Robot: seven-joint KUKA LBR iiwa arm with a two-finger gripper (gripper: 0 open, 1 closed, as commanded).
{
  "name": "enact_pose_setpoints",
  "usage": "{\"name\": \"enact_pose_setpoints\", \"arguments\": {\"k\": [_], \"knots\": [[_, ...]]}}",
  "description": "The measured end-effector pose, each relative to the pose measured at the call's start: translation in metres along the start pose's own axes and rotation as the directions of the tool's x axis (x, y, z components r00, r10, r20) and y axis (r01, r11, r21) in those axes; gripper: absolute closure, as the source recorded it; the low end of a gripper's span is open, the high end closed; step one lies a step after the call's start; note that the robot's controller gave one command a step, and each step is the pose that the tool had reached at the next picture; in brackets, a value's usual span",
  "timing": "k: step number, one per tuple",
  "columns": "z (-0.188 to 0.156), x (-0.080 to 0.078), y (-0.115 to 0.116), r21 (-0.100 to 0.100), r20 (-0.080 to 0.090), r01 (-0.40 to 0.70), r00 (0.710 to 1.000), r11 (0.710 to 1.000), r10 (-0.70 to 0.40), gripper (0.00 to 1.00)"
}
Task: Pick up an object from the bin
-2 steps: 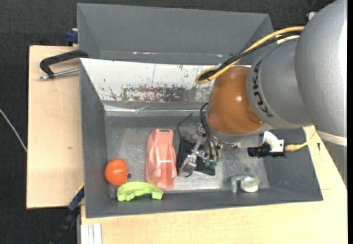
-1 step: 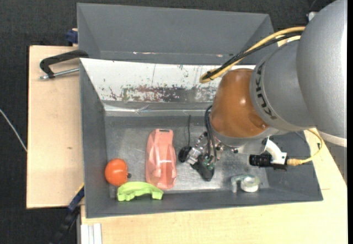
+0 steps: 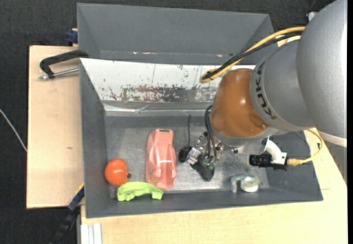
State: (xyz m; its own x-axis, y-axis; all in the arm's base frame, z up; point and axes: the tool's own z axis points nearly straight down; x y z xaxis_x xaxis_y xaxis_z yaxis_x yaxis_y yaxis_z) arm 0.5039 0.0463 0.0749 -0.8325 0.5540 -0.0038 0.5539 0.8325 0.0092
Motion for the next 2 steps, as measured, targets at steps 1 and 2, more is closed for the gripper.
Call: {"name": "enact_pose_setpoints", "arguments": {"k": [1, 2], "knots": [[-0.0007, 0.0000, 0.0003, 0.000, 0.001, 0.001, 1.000, 1.000, -0.001, 1.00], [-0.0058, 0.0009, -0.0008, 0.006, -0.003, 0.000, 1.000, 1.000, 0.000, 1.00]]}}
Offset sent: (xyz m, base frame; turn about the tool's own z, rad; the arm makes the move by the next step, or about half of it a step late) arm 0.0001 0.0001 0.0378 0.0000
